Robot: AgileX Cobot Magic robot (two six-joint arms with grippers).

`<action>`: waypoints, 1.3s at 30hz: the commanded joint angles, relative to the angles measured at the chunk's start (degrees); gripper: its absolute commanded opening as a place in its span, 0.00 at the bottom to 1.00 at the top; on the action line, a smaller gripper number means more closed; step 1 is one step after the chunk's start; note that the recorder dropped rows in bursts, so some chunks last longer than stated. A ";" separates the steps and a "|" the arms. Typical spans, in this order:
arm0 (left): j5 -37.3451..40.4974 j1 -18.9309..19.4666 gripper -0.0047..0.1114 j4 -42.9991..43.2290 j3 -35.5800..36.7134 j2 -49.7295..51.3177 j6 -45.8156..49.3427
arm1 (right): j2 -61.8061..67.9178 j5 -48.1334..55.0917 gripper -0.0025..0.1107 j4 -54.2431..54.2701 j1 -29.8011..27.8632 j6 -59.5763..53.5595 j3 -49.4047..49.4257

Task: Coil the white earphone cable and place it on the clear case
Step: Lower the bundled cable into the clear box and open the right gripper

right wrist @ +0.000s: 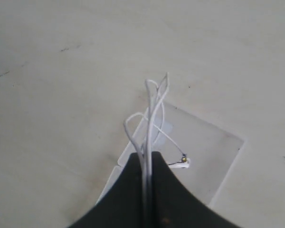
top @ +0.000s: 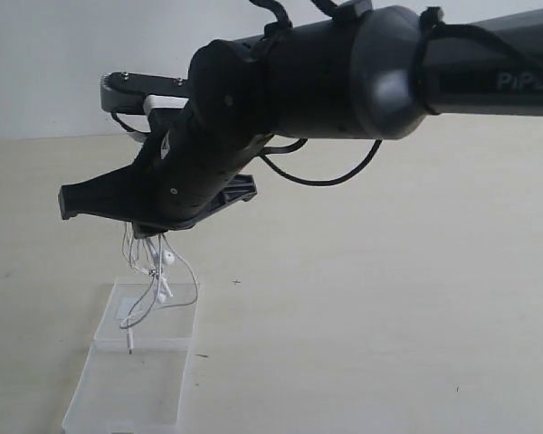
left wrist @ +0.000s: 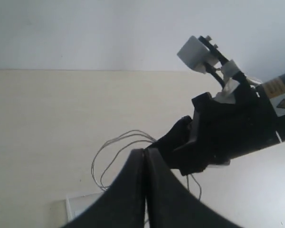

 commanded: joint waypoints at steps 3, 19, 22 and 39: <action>0.83 0.14 0.04 -0.14 0.82 -0.78 -0.24 | 3.33 2.99 0.02 0.91 0.71 1.00 -0.96; -1.17 0.14 0.04 -0.14 0.82 -0.78 -0.24 | 10.21 2.89 0.02 1.50 6.11 1.49 -0.96; -1.17 0.14 0.04 -0.14 0.82 -0.78 -0.24 | 11.48 1.77 0.02 1.37 6.11 1.38 -1.00; -0.93 0.14 0.04 -0.14 0.82 -0.78 -0.24 | 10.54 17.60 0.55 0.04 6.11 0.82 -9.66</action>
